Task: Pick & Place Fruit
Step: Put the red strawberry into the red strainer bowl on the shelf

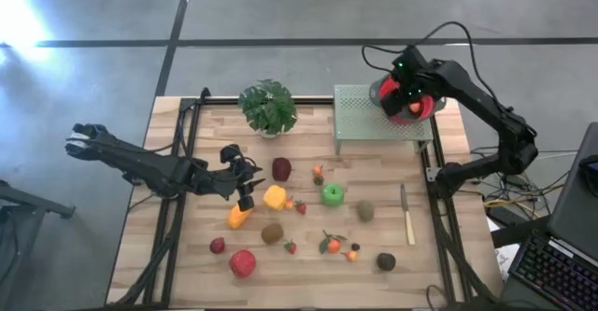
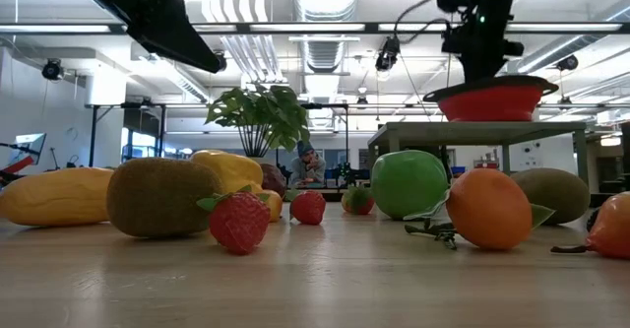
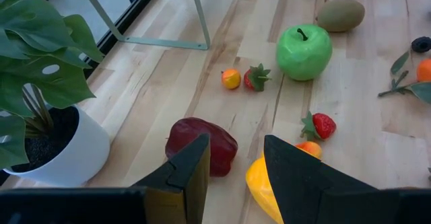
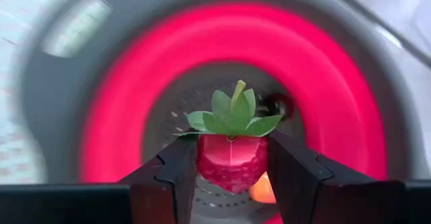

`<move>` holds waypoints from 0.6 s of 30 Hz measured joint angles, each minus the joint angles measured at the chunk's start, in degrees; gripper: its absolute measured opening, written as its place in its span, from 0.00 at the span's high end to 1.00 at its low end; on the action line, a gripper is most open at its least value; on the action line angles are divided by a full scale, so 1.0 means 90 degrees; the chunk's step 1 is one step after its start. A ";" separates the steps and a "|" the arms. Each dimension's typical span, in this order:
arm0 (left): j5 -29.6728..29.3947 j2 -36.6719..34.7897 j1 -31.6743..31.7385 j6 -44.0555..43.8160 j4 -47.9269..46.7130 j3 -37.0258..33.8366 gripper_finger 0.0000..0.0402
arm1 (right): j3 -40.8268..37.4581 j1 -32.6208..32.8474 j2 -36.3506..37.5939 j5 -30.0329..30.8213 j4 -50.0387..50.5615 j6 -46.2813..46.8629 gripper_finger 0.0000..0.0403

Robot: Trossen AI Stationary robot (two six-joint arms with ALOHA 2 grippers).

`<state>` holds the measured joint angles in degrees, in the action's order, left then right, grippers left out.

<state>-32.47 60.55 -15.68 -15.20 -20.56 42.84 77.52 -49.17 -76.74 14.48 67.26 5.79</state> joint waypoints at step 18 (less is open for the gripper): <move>0.0000 0.0001 0.0000 0.0007 -0.0003 -0.0001 0.63 | 0.0000 -0.0490 -0.0393 -0.0002 0.0254 -0.0339 0.51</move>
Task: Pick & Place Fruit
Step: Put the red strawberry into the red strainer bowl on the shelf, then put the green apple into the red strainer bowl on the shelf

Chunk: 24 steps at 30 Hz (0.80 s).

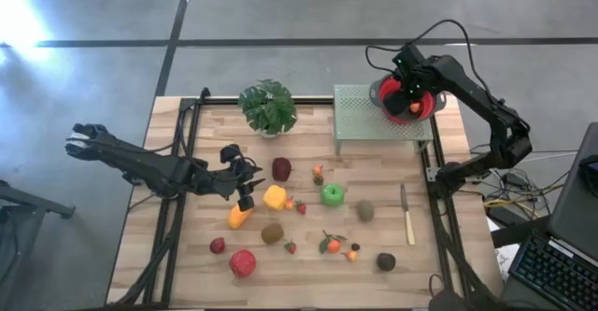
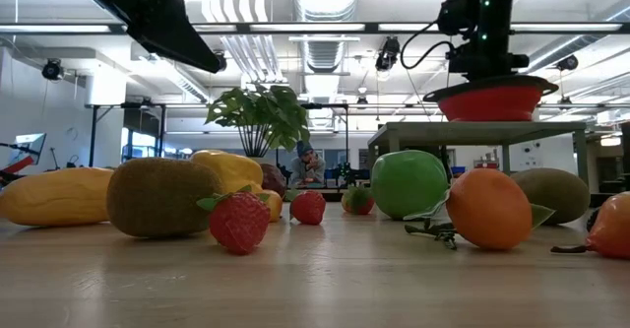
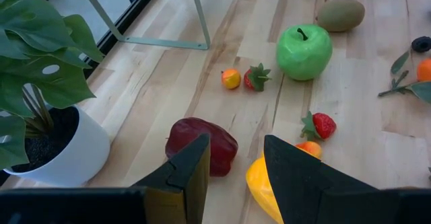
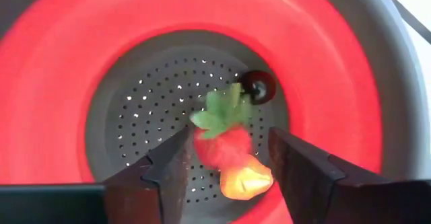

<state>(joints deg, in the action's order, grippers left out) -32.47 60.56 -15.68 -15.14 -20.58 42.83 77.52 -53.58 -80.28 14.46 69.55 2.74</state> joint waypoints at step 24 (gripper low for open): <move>0.0049 0.0001 0.0000 -0.0031 -0.0004 0.0002 0.63 | 0.0493 0.0542 0.1547 -0.1031 -0.0074 -0.0150 0.45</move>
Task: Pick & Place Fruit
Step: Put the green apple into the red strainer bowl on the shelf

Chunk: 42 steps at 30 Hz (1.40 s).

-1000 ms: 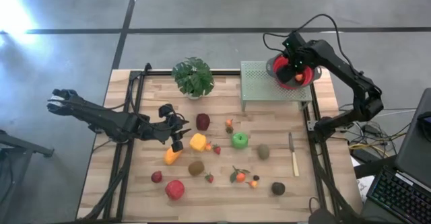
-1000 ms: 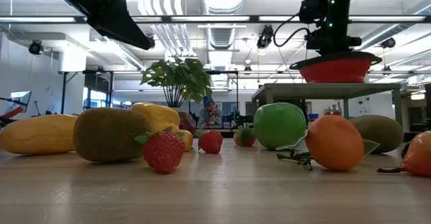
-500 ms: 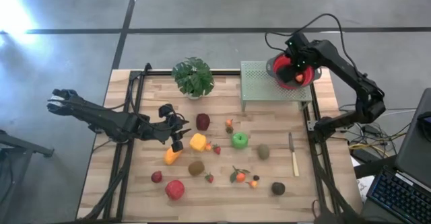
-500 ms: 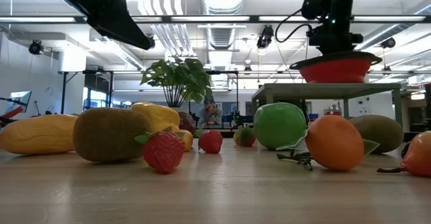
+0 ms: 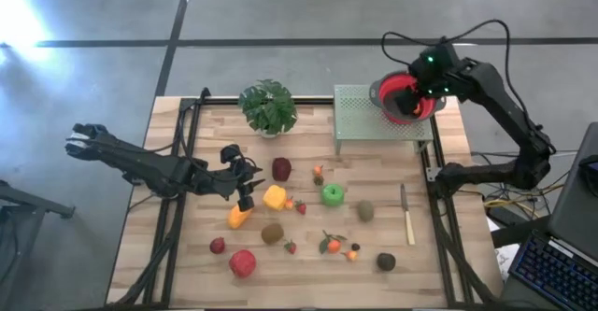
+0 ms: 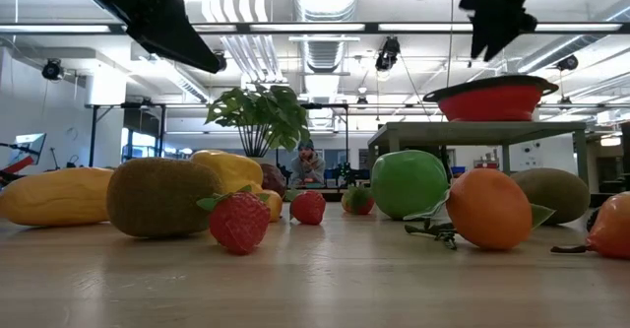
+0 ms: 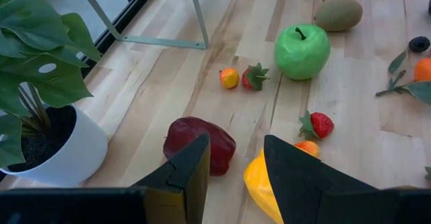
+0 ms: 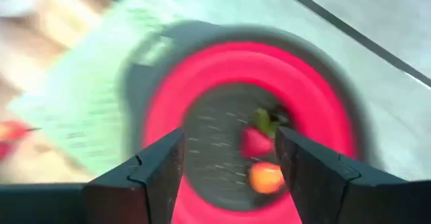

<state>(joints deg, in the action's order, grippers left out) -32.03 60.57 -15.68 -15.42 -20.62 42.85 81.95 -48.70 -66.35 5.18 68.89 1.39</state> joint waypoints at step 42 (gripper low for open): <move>0.0129 0.0000 0.0002 -0.0192 -0.0126 -0.0002 0.63 | -0.1668 0.7096 -0.0650 0.1946 -0.2232 0.2853 0.64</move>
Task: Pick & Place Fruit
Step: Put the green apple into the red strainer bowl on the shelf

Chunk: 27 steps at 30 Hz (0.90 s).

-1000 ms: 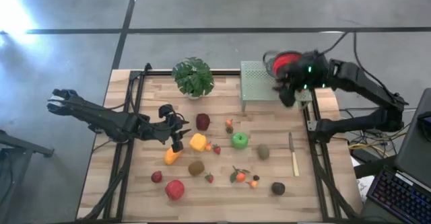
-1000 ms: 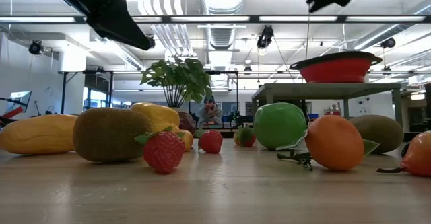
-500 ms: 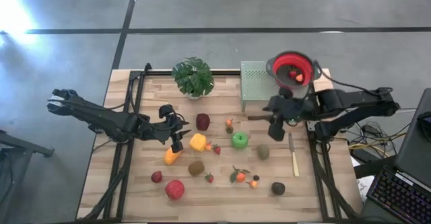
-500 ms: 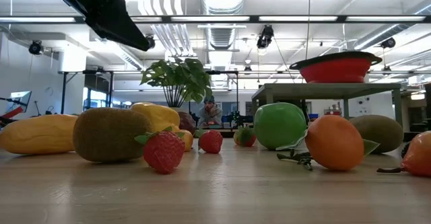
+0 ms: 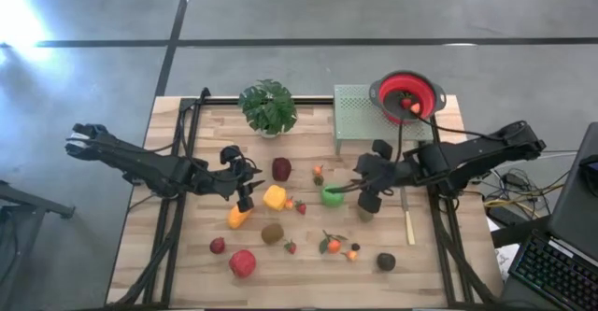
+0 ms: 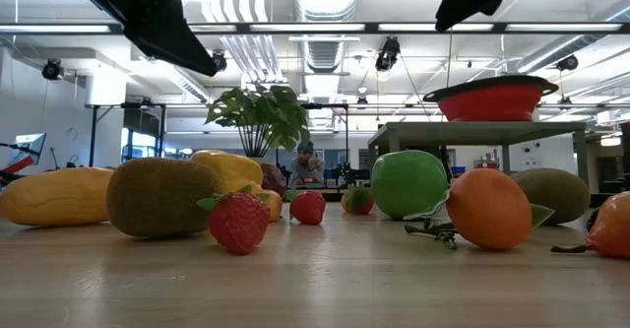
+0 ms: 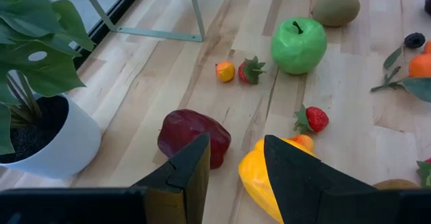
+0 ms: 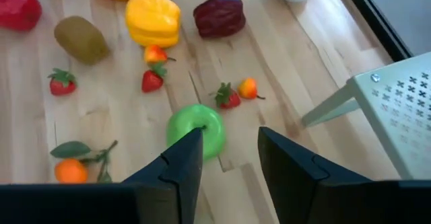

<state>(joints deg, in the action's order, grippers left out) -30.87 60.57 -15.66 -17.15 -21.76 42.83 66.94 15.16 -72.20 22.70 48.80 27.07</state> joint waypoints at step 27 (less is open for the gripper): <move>-0.0006 -0.0002 0.0000 0.0025 -0.0009 0.0002 0.63 | -0.2456 0.0000 -0.0185 -0.0262 -0.3841 -0.0151 0.59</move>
<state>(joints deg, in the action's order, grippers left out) -30.92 60.55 -15.66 -16.92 -21.84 42.85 44.84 15.16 -73.87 20.34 14.23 25.71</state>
